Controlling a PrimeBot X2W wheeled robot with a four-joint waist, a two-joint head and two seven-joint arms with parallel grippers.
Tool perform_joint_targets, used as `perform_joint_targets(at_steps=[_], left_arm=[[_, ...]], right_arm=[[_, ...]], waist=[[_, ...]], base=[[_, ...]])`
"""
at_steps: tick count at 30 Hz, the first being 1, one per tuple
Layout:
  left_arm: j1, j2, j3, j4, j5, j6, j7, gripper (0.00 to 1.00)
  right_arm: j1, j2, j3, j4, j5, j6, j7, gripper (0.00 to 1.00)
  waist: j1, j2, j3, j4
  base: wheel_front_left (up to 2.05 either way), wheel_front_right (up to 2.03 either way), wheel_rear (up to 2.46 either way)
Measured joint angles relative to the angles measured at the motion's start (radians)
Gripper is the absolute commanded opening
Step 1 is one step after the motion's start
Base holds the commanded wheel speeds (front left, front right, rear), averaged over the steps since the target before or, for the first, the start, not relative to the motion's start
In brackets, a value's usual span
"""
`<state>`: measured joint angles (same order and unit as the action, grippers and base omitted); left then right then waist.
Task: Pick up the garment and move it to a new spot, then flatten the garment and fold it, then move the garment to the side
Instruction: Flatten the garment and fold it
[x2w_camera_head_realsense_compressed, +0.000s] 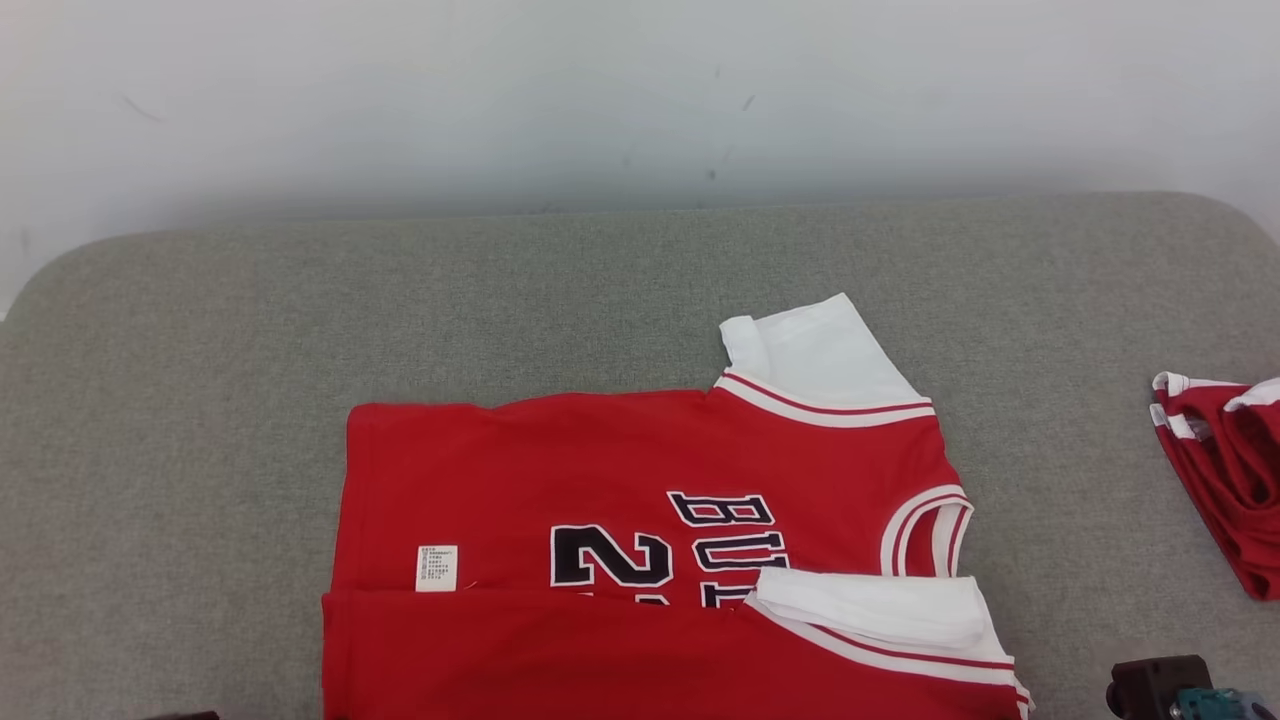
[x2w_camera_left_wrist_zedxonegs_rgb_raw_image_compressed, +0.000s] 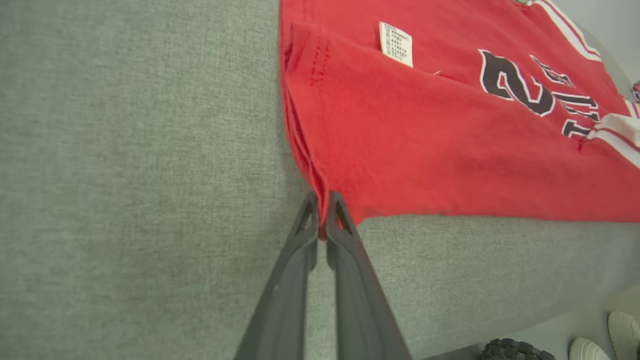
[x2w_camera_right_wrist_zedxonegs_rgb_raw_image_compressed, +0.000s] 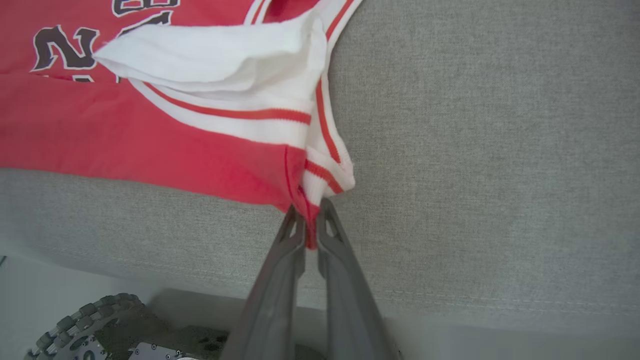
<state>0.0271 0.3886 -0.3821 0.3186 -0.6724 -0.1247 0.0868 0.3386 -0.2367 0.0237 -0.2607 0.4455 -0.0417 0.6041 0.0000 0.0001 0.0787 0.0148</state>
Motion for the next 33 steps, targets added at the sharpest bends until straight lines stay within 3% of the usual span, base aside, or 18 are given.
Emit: perform_joint_targets(at_steps=[6, 22, 23, 24, 25, 33], left_arm=[[0.050, 0.007, 0.005, -0.069, -0.035, 0.003, 0.046, 0.00], [0.112, 0.030, 0.024, -0.192, -0.085, 0.074, 0.141, 0.02], [0.113, 0.029, 0.023, -0.198, -0.090, 0.080, 0.150, 0.22], [0.114, 0.028, 0.022, -0.203, -0.090, 0.086, 0.154, 0.68], [0.113, 0.027, 0.022, -0.205, -0.090, 0.093, 0.160, 1.00], [0.112, 0.044, 0.027, -0.244, -0.069, 0.129, 0.183, 1.00]], right_arm=[[0.008, -0.002, -0.008, -0.033, 0.027, -0.011, 0.049, 0.00], [0.048, -0.017, -0.036, -0.064, 0.061, -0.029, 0.127, 0.00], [0.050, -0.015, -0.032, -0.064, 0.068, -0.029, 0.130, 0.29], [0.053, -0.013, -0.030, -0.062, 0.072, -0.029, 0.137, 1.00], [0.053, -0.010, -0.030, -0.056, 0.078, -0.030, 0.141, 1.00], [0.034, -0.009, -0.036, -0.057, 0.080, -0.035, 0.142, 1.00]], waist=[[0.0000, -0.0001, 0.004, -0.002], [0.0000, 0.0000, 0.005, 0.007], [0.0000, 0.0000, 0.007, 0.007], [0.0000, 0.0000, 0.010, 0.007], [0.0000, 0.0000, 0.012, 0.007], [0.0001, 0.0000, 0.018, 0.008]], base=[[0.00, 0.00, 0.00], [0.00, 0.00, 0.00], [0.00, 0.00, 0.00], [0.00, 0.00, 0.00], [0.00, 0.00, 0.00], [0.00, 0.00, 0.00]])
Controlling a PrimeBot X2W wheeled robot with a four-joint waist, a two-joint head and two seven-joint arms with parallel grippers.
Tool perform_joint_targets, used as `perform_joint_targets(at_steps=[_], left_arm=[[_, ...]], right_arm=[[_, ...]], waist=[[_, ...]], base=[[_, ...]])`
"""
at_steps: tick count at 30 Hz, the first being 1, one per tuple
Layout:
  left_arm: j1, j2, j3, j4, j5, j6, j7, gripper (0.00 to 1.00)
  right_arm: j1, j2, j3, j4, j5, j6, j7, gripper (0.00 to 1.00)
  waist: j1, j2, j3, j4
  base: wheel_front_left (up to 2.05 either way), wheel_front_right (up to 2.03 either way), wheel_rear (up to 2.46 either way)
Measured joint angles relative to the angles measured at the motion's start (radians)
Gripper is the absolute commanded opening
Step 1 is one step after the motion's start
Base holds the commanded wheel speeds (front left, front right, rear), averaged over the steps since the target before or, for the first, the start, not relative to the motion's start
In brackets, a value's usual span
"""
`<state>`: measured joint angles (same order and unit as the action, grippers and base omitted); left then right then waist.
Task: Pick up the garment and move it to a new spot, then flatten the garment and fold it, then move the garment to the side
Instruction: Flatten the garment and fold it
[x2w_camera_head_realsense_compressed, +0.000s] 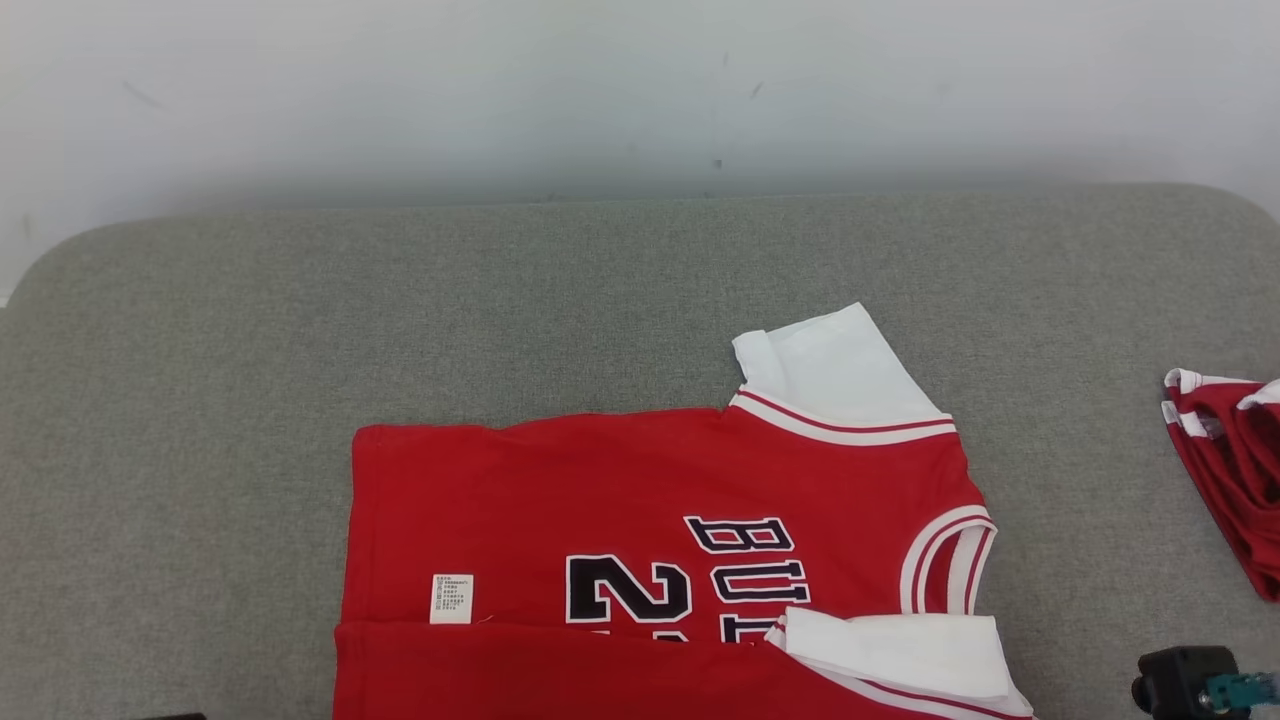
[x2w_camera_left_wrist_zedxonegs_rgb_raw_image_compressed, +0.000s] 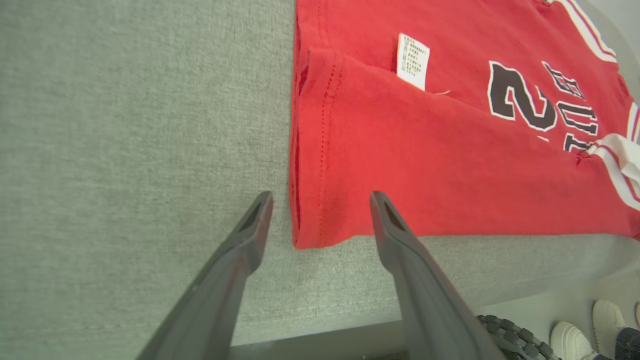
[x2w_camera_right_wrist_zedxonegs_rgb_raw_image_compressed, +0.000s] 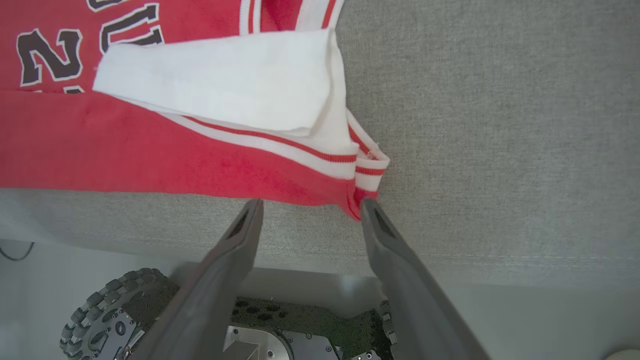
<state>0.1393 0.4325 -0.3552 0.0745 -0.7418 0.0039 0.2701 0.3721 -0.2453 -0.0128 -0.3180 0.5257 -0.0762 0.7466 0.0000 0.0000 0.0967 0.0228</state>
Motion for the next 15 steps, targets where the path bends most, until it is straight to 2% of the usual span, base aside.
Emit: perform_joint_targets(at_steps=[5, 10, 15], left_arm=[[-0.009, 0.021, 0.037, -0.065, 0.086, 0.041, -0.079, 1.00], [-0.065, 0.008, 0.067, -0.146, 0.164, 0.074, -0.179, 1.00], [-0.099, -0.028, 0.034, -0.182, 0.235, 0.085, -0.232, 1.00]], right_arm=[[-0.037, -0.009, -0.019, -0.022, -0.038, -0.002, -0.046, 1.00], [-0.069, -0.010, -0.031, -0.041, -0.094, -0.005, -0.116, 1.00], [-0.148, 0.011, -0.053, -0.041, -0.133, -0.021, -0.217, 1.00]], waist=[[0.0000, 0.0000, -0.015, 0.001], [-0.0001, 0.0000, -0.038, 0.004], [-0.0001, 0.0000, -0.062, 0.006]], base=[[0.00, 0.00, 0.00], [0.00, 0.00, 0.00], [0.00, 0.00, 0.00]])
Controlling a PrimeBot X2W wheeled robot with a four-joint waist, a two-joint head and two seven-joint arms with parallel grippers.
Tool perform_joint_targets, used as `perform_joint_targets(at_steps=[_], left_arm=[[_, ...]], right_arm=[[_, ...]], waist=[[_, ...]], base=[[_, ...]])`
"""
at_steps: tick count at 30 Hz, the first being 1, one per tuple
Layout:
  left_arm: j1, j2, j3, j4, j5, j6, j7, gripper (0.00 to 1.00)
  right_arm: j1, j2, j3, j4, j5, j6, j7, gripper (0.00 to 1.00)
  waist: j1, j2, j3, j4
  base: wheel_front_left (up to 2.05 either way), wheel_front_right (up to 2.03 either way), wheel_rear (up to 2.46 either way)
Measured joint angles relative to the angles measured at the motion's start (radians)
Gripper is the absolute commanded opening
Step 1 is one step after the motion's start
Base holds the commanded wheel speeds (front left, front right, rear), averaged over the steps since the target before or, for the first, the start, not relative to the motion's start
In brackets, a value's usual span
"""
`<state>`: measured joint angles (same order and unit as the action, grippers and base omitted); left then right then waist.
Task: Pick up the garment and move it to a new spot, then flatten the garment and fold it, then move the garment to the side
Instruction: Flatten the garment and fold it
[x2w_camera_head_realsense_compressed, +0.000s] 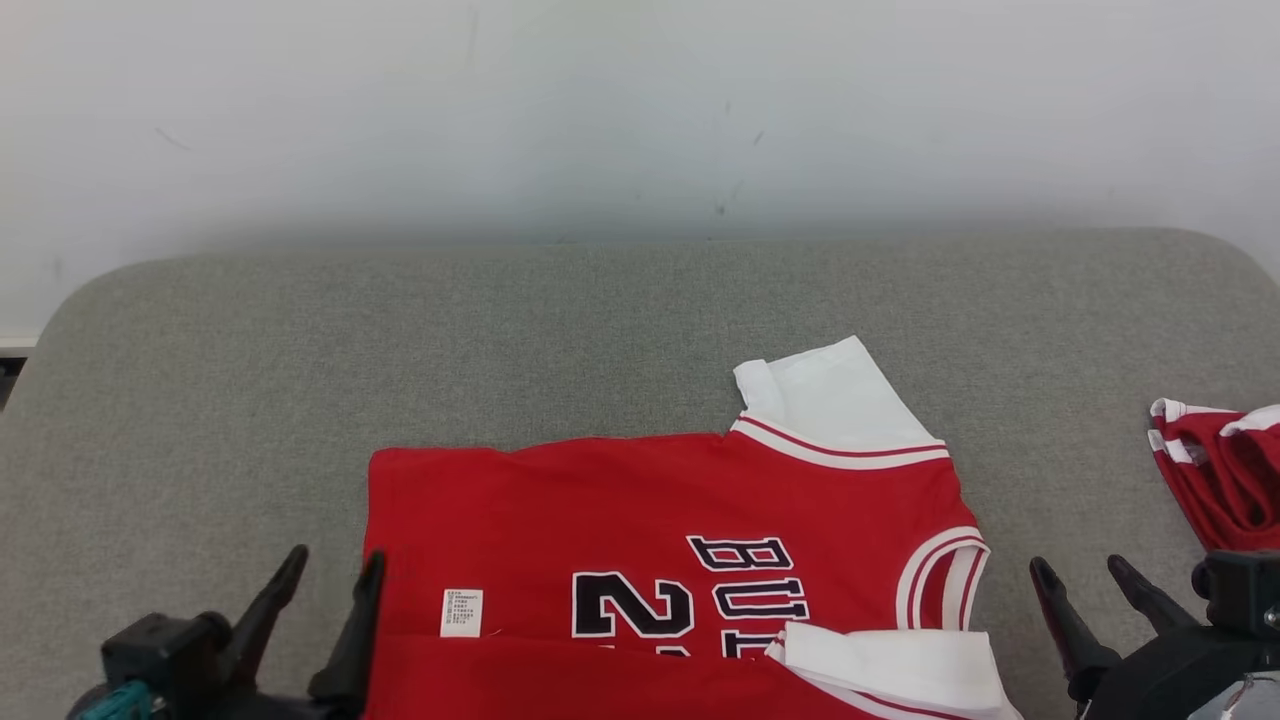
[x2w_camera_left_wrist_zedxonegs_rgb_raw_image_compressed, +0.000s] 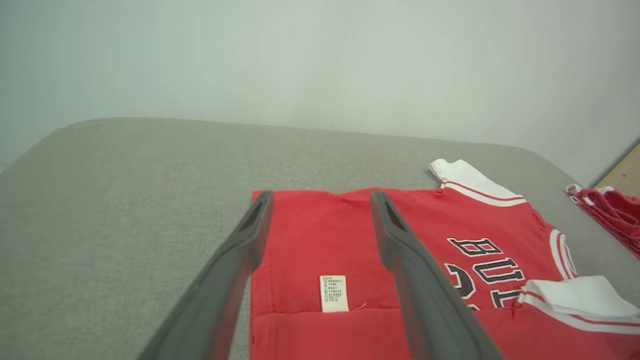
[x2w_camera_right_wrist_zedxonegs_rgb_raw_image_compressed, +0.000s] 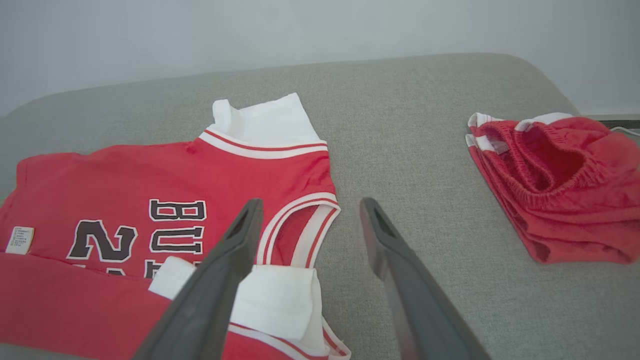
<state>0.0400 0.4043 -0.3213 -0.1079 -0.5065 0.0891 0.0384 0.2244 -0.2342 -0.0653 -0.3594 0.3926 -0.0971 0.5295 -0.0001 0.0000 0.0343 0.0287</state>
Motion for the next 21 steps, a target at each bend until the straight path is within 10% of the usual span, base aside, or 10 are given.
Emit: perform_joint_targets(at_steps=[21], left_arm=[[-0.037, -0.057, -0.049, 0.134, 0.098, 0.016, -0.112, 1.00]], right_arm=[[-0.201, 0.096, 0.098, 0.258, -0.097, 0.036, -0.419, 1.00]], waist=[[0.0000, 0.0000, -0.057, -0.029]], base=[[0.00, 0.00, 0.00]])
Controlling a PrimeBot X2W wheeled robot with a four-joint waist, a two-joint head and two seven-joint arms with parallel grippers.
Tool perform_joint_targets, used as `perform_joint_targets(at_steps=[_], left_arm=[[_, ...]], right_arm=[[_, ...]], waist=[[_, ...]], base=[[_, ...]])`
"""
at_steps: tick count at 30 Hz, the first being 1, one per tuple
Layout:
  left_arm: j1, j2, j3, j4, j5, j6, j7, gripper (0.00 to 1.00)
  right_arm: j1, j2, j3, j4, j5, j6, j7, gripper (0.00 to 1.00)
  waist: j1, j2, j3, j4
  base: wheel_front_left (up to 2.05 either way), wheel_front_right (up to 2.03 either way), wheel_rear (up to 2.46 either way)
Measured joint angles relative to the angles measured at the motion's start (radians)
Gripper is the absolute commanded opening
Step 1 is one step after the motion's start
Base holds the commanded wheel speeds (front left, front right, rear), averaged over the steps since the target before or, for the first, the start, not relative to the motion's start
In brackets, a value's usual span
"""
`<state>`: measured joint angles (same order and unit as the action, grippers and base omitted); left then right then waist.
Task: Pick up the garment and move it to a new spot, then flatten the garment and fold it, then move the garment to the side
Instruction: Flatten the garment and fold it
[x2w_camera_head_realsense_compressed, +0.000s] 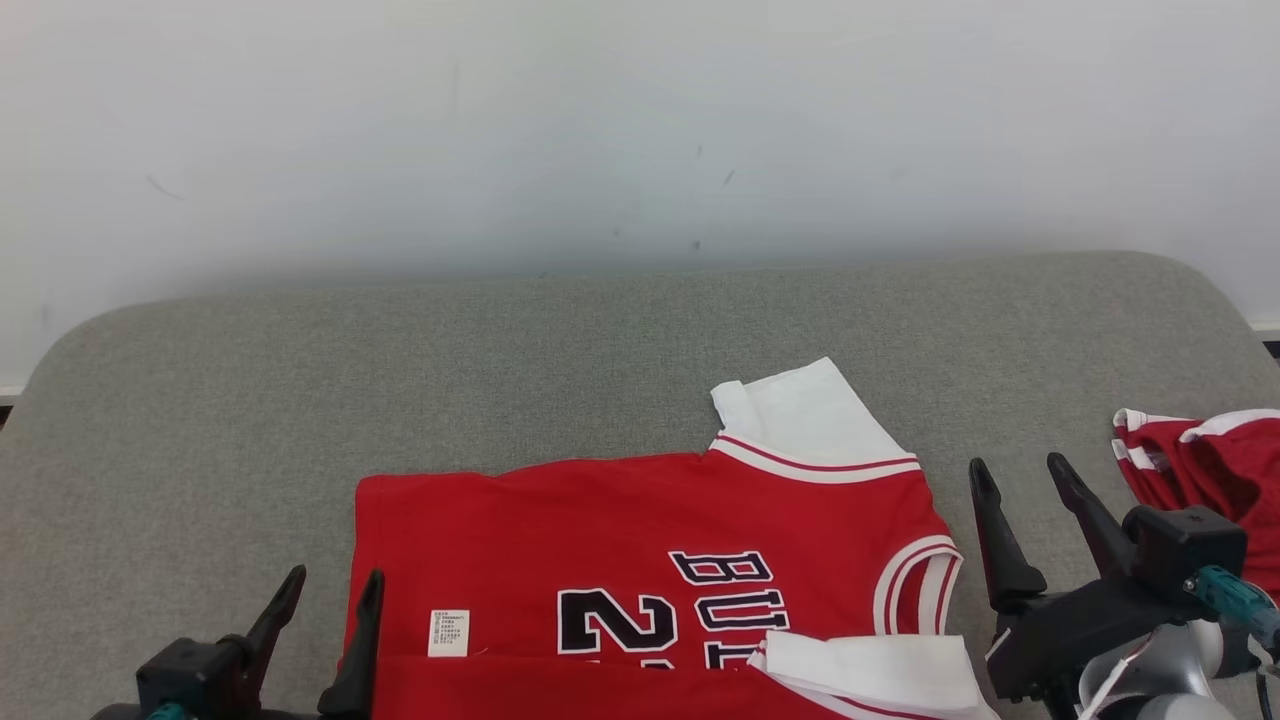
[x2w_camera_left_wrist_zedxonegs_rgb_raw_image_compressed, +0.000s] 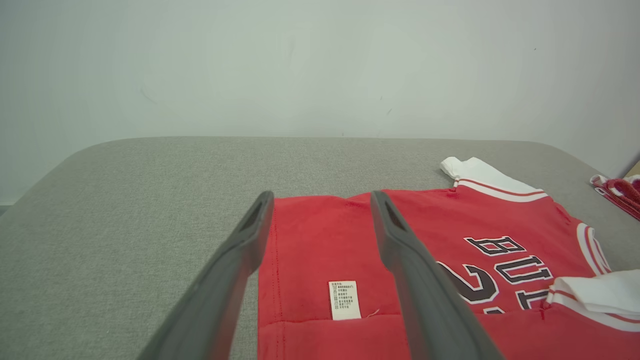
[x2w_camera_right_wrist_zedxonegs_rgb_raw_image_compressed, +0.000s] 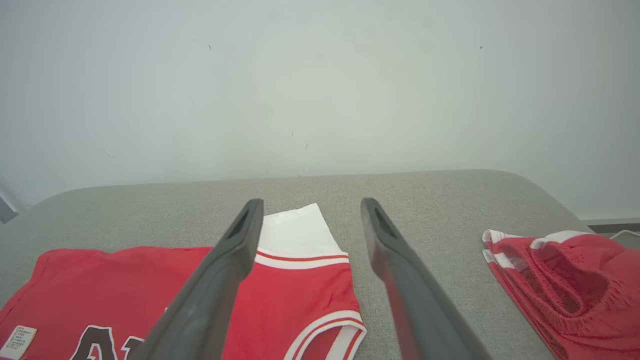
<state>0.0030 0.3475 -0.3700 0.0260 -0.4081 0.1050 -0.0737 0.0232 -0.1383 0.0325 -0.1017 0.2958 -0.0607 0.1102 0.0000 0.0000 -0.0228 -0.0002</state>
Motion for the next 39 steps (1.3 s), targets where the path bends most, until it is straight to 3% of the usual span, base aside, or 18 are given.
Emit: perform_joint_targets(at_steps=[15, 39], left_arm=[[-0.015, -0.007, -0.004, 0.064, -0.003, -0.018, -0.038, 1.00], [-0.030, -0.007, -0.014, 0.115, 0.000, -0.027, -0.068, 1.00]], right_arm=[[-0.037, 0.022, 0.007, 0.116, -0.010, 0.017, -0.170, 1.00], [-0.055, 0.022, 0.017, 0.202, -0.022, 0.036, -0.279, 1.00]], waist=[[0.0000, 0.0000, 0.007, -0.001], [0.0001, 0.0000, 0.017, 0.002]], base=[[0.00, 0.00, 0.00], [0.00, 0.00, 0.00]])
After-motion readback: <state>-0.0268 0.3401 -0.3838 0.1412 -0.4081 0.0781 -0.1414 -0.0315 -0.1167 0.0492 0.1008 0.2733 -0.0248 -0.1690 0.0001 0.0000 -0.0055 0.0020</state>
